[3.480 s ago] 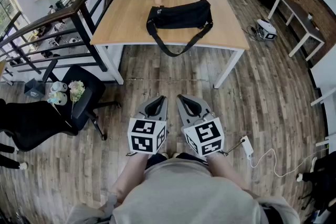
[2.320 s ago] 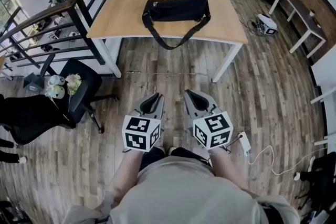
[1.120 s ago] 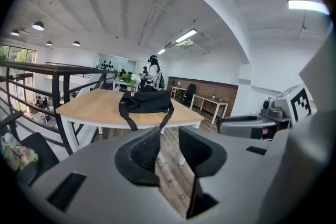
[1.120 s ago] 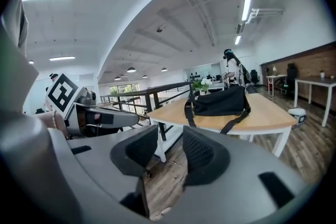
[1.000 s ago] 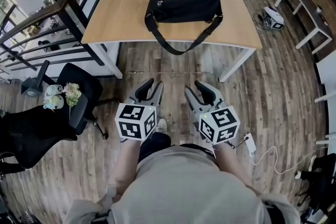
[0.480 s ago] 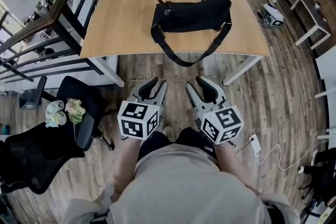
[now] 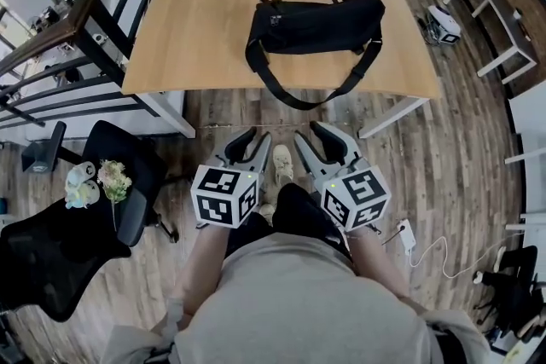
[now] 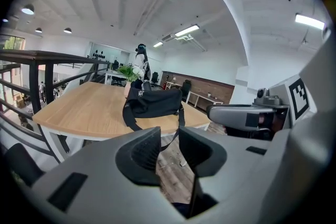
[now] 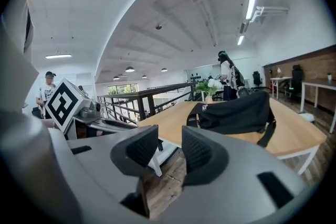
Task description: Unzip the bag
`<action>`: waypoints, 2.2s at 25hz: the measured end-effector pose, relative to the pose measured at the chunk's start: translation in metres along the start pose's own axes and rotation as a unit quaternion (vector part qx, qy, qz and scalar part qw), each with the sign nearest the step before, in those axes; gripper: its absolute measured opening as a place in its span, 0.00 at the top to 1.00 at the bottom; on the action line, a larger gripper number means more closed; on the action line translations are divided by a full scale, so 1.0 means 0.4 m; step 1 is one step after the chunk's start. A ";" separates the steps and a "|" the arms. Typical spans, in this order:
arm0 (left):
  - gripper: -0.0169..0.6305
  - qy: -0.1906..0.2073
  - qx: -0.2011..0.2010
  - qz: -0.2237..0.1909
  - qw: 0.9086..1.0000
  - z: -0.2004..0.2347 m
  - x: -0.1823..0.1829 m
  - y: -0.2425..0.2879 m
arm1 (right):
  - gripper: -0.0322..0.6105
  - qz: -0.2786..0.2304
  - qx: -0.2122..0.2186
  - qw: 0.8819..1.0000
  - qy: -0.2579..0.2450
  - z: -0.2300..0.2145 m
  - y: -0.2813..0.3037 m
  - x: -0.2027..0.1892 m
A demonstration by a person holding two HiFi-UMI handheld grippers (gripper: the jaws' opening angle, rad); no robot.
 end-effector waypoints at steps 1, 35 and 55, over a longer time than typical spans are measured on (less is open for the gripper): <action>0.79 -0.001 0.001 0.001 1.000 0.005 0.003 0.011 | 0.73 0.002 0.002 1.000 0.000 -0.008 0.011 0.004; 0.81 -0.055 0.117 -0.033 0.991 0.252 0.347 0.466 | 0.77 -0.001 0.104 0.992 -0.074 -0.483 0.474 0.304; 0.81 -0.025 0.113 0.011 0.993 0.364 0.405 0.517 | 0.77 0.011 0.057 0.998 -0.039 -0.514 0.554 0.319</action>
Point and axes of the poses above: the fingertips, and each gripper's own axes: y forward along the fingers, z to its left, x out of its top, the point moved 9 cm from there along -y, backward along the fingers, and after that the axes turned 9 degrees about z, right-handed, at the moved point
